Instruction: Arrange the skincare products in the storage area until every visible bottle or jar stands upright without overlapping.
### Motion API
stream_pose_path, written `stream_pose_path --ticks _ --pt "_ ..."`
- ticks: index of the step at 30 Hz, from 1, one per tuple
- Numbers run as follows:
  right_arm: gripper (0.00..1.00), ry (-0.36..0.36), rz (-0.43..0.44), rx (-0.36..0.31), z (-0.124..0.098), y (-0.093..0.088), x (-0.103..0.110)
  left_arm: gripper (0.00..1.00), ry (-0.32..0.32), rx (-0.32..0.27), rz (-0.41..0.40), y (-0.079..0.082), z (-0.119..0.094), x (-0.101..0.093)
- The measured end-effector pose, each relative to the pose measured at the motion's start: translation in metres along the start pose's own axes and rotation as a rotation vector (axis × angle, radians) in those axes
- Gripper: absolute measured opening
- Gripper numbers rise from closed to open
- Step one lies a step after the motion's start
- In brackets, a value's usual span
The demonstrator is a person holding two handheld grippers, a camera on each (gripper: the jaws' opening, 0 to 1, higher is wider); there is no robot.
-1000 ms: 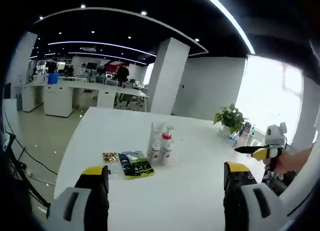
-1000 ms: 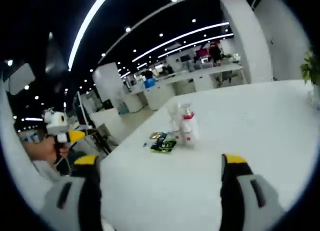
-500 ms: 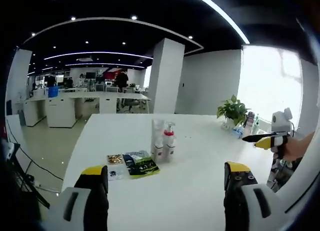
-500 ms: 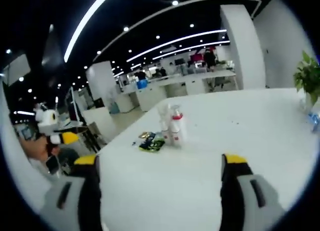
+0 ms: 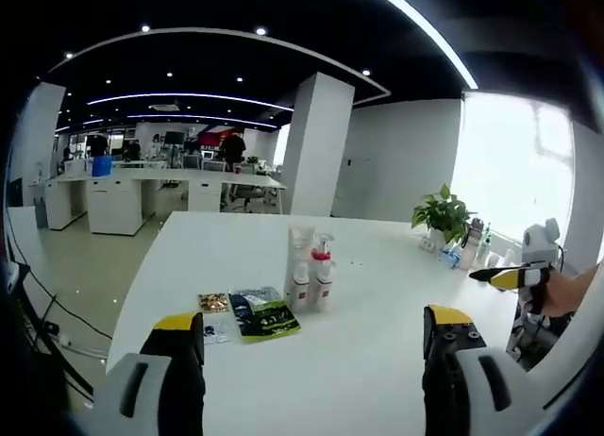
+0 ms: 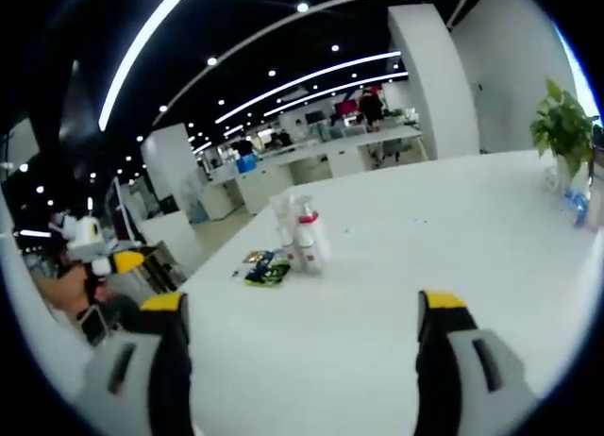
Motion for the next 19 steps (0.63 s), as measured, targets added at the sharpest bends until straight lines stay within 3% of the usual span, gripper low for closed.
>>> stream_pose_path --ticks 19 --pt "0.99 0.012 0.013 0.01 0.0077 0.0014 -0.0058 0.98 0.017 0.012 -0.008 -0.004 0.0037 0.0"
Point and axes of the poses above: the point that each gripper's makers call its tool centre point, and the gripper's own axes: z roughly forward along the fingers, x roughly to its left, y roughly out of its top, the point moved 1 cm from there along -z, roughly backward along the fingers, and after that the axes turned 5 degrees about x, right-handed, at the moved point
